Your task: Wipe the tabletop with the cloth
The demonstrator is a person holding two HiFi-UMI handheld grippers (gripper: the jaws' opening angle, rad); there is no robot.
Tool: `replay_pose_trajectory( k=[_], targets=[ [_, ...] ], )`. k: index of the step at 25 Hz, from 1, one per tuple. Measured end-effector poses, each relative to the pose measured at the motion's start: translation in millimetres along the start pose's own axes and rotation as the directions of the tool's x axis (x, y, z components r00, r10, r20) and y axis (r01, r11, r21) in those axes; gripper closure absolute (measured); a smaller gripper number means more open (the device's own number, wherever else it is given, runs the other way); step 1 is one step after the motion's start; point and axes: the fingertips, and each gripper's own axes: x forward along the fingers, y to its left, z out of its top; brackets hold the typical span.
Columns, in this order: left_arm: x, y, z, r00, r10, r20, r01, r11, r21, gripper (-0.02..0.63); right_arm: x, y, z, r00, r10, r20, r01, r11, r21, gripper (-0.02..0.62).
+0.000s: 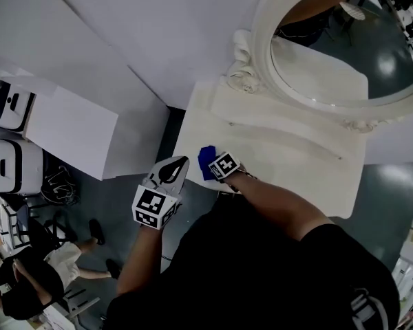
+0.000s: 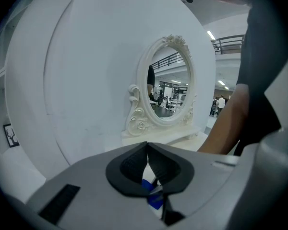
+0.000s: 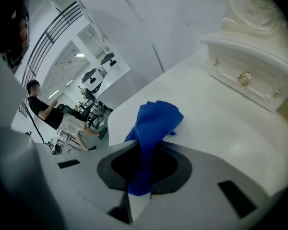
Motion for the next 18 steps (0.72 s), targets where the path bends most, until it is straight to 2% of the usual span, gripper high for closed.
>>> replay_pose_trajectory(
  k=[8, 18],
  targets=[
    [38.7, -52.4, 23.0, 0.994, -0.112, 0.003, 0.111, 0.992, 0.061, 0.592, -51.2, -52.4, -54.4, 0.996, -0.09, 0.003, 0.09, 0.993, 0.073, 0.554],
    [82.7, -125.3, 49.3, 0.969, -0.247, -0.004, 0.245, 0.959, 0.141, 0.592, -126.2, -122.6, -138.9, 0.974, -0.222, -0.034, 0.224, 0.956, 0.19, 0.552]
  ],
)
